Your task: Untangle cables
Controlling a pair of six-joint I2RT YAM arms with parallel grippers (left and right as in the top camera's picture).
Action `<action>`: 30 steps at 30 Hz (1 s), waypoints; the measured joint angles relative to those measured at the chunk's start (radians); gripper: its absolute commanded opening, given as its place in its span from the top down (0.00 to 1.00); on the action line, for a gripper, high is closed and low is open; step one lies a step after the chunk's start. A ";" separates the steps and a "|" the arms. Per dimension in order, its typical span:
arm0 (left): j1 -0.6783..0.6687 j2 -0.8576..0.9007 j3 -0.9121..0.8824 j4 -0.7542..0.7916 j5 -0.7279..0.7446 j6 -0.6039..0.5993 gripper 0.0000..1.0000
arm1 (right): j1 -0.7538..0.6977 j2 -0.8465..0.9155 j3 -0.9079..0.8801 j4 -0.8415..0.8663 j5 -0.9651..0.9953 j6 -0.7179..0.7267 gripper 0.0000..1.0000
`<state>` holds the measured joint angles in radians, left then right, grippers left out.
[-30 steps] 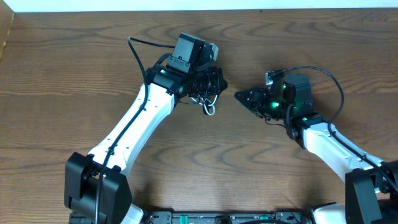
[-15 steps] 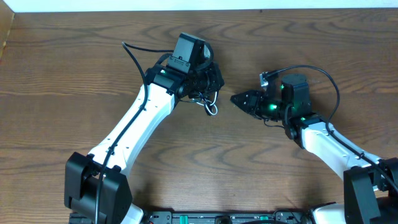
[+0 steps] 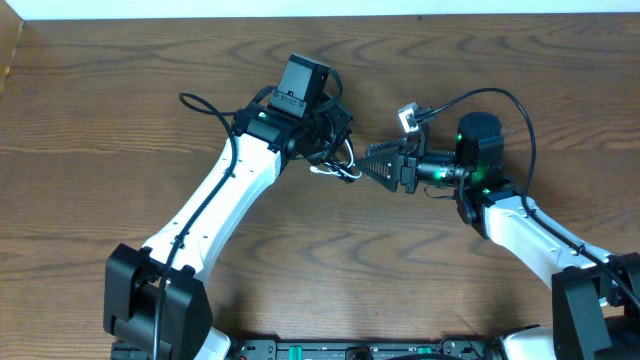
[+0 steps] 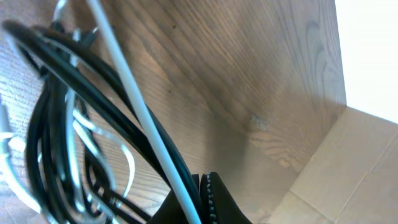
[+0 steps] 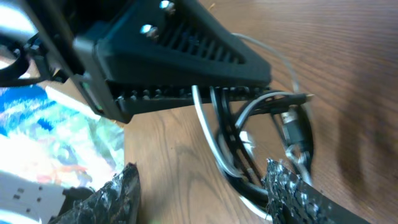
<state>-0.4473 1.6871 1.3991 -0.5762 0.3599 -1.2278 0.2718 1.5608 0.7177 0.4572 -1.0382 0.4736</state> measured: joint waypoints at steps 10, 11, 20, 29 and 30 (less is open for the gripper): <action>-0.018 0.000 0.000 -0.020 0.000 -0.033 0.93 | 0.053 0.000 0.000 -0.096 0.209 -0.069 0.45; -0.024 0.000 0.000 -0.020 0.000 -0.033 0.92 | 0.058 0.000 0.000 -0.093 0.248 -0.080 0.53; -0.087 0.000 0.000 -0.019 -0.034 -0.033 0.93 | 0.098 0.000 0.000 -0.071 0.326 -0.082 0.77; -0.100 0.008 0.000 -0.043 -0.169 0.111 0.41 | 0.073 0.000 0.000 -0.092 0.350 0.081 0.99; -0.096 0.008 0.000 -0.055 -0.176 0.182 0.36 | 0.053 0.000 0.000 -0.105 0.360 0.102 0.99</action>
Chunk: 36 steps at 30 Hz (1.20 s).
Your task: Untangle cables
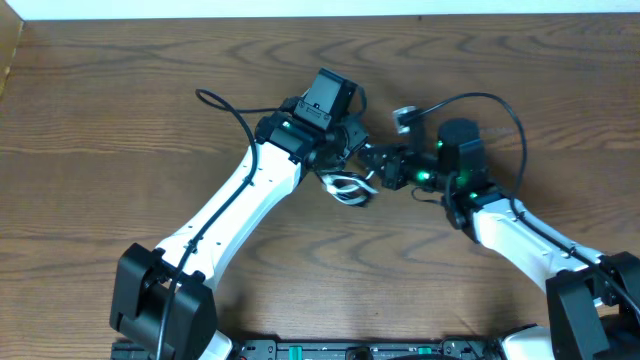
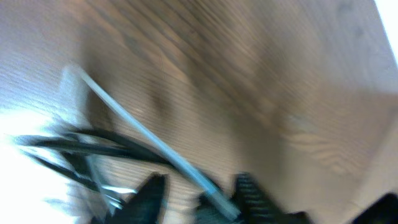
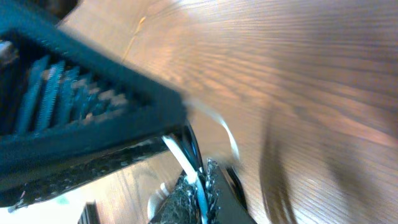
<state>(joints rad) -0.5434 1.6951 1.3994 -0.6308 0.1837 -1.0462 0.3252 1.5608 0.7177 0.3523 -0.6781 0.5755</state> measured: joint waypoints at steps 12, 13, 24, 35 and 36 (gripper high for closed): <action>0.104 0.000 0.000 -0.016 0.316 0.449 0.34 | -0.048 0.002 0.000 -0.043 0.129 0.122 0.99; 0.104 0.003 0.000 -0.017 0.338 0.452 0.35 | -0.048 0.002 0.000 -0.042 0.133 0.126 0.99; 0.103 0.197 0.000 -0.008 0.492 0.407 0.42 | -0.048 0.002 0.000 -0.042 0.144 0.147 0.99; 0.075 0.305 0.000 0.162 0.555 0.249 0.61 | -0.048 0.002 0.000 -0.082 0.148 0.148 0.99; 0.067 0.327 0.000 0.162 0.571 0.234 0.67 | -0.048 0.002 0.000 -0.084 0.148 0.148 0.99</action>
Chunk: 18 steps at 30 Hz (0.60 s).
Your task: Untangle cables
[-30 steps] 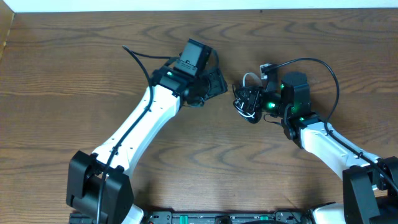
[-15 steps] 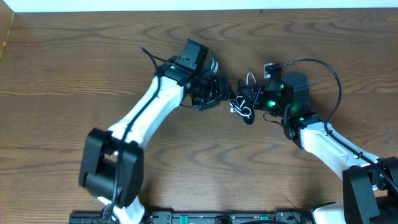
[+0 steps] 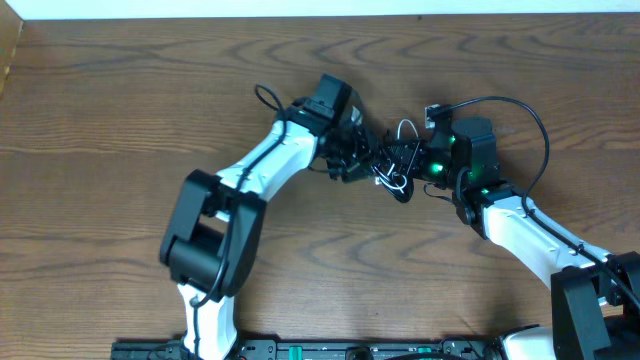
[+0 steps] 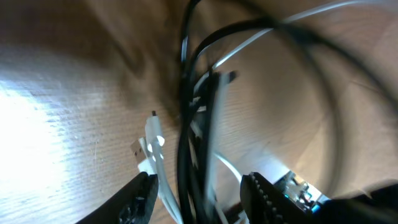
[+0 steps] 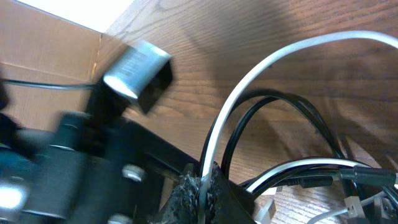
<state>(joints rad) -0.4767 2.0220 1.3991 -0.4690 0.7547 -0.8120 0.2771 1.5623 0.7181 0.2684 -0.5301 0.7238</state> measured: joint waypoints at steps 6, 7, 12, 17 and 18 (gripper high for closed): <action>-0.012 0.058 0.000 0.008 0.027 -0.018 0.93 | 0.000 0.000 0.000 -0.053 0.016 0.002 0.99; -0.008 0.058 0.000 0.010 0.027 -0.014 0.93 | 0.000 0.000 0.001 -0.074 0.024 0.008 0.99; 0.049 0.044 -0.001 0.010 0.023 0.085 0.93 | -0.069 0.000 0.006 -0.325 0.129 0.080 0.99; 0.097 -0.119 -0.006 -0.001 -0.028 0.241 0.92 | -0.180 0.000 0.008 -0.448 0.163 0.082 0.99; 0.095 -0.159 -0.006 -0.001 -0.032 0.270 0.92 | -0.206 0.000 0.011 -0.482 0.165 0.071 0.99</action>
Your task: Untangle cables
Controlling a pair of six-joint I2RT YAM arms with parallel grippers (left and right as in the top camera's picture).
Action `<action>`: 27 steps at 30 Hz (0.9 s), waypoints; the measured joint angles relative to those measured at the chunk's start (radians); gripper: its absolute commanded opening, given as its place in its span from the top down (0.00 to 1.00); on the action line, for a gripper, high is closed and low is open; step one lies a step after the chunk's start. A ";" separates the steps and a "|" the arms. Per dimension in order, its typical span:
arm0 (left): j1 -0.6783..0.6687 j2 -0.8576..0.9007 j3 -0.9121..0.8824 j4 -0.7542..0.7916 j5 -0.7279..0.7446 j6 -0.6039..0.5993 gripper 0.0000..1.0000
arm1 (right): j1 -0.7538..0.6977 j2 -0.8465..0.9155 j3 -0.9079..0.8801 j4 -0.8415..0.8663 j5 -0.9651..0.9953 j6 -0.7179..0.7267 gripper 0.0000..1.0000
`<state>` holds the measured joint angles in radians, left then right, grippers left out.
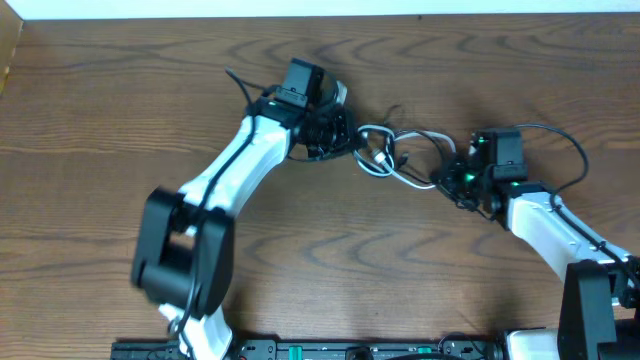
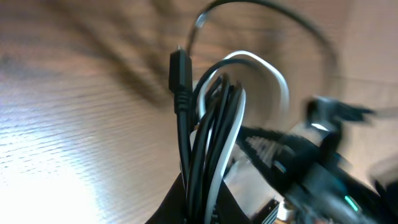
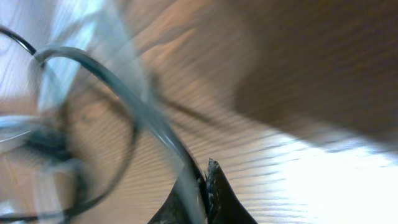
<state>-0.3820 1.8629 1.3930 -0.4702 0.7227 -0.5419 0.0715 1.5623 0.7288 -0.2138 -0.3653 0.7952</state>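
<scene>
A tangle of black and white cables point(image 1: 385, 152) stretches across the table between my two grippers. At its left end my left gripper point(image 1: 335, 135) is shut on a bundle of black and white strands point(image 2: 208, 143). A black plug point(image 2: 179, 81) sticks up from that bundle above the left gripper point(image 2: 202, 208). At the right end my right gripper point(image 1: 452, 178) is shut on a single white cable point(image 1: 415, 180). The right wrist view is blurred, with the pale cable point(image 3: 155, 124) running into the right gripper point(image 3: 202, 193).
The wooden table point(image 1: 120, 220) runs out to the left and front of the arms. A black lead point(image 1: 545, 135) loops behind the right wrist. The right arm point(image 2: 311, 174) shows blurred beyond the bundle in the left wrist view.
The grippers stood close together mid-table, the left one open around the bundle. Now the left is shut on the bundle further left, and the right is further right, with the tangle drawn out between them.
First my left gripper held the bundle while the right stood open facing it. Then the right was shut on a white cable beside the left gripper. Later the left fingers stood open around the strands. Now both hold cable, well apart.
</scene>
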 measured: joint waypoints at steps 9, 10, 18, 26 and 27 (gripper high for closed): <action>0.019 -0.265 0.000 0.033 -0.109 0.174 0.93 | -0.101 0.000 -0.002 -0.185 0.141 -0.116 0.99; 0.019 -0.277 0.000 0.040 -0.113 0.177 0.93 | -0.101 0.000 -0.002 -0.185 0.144 -0.128 0.99; 0.021 -0.362 0.000 0.045 -0.071 0.185 0.92 | -0.116 -0.002 -0.004 -0.006 -0.078 -0.348 0.20; 0.020 -0.357 -0.001 -0.101 0.000 0.208 0.93 | -0.101 -0.173 0.077 0.059 -0.402 -0.393 0.27; 0.020 -0.356 -0.001 -0.105 0.003 0.209 0.93 | -0.090 -0.201 0.080 0.079 -0.430 -0.381 0.28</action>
<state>-0.3622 1.5074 1.3918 -0.5755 0.7258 -0.3332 -0.0189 1.3617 0.8093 -0.1352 -0.7956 0.4145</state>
